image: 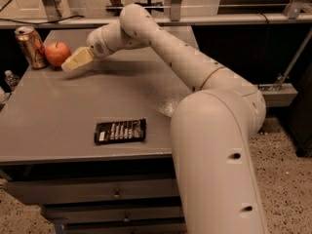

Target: Move apple near orange can

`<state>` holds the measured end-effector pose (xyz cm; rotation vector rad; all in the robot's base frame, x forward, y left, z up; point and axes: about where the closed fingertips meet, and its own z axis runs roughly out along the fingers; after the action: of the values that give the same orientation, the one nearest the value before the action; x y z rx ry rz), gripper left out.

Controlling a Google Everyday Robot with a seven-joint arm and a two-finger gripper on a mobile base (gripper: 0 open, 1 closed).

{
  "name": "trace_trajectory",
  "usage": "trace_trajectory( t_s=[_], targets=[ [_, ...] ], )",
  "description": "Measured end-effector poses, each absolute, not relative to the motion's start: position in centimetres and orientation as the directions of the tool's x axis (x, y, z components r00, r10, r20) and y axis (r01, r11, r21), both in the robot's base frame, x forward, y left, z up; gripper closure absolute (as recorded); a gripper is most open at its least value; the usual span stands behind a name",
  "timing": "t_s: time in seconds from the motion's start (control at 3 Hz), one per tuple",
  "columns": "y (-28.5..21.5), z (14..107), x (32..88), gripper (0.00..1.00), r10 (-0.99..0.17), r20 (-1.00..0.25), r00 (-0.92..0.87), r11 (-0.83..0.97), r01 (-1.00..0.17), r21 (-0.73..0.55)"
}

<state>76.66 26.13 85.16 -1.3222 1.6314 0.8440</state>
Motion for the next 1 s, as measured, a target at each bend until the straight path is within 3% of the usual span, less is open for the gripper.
trace_trajectory(
  t_s=[1.0],
  targets=[
    [8.4,96.7,77.5,0.00,-0.479,-0.871,0.109,0.373,-0.873,-0.315]
  ],
)
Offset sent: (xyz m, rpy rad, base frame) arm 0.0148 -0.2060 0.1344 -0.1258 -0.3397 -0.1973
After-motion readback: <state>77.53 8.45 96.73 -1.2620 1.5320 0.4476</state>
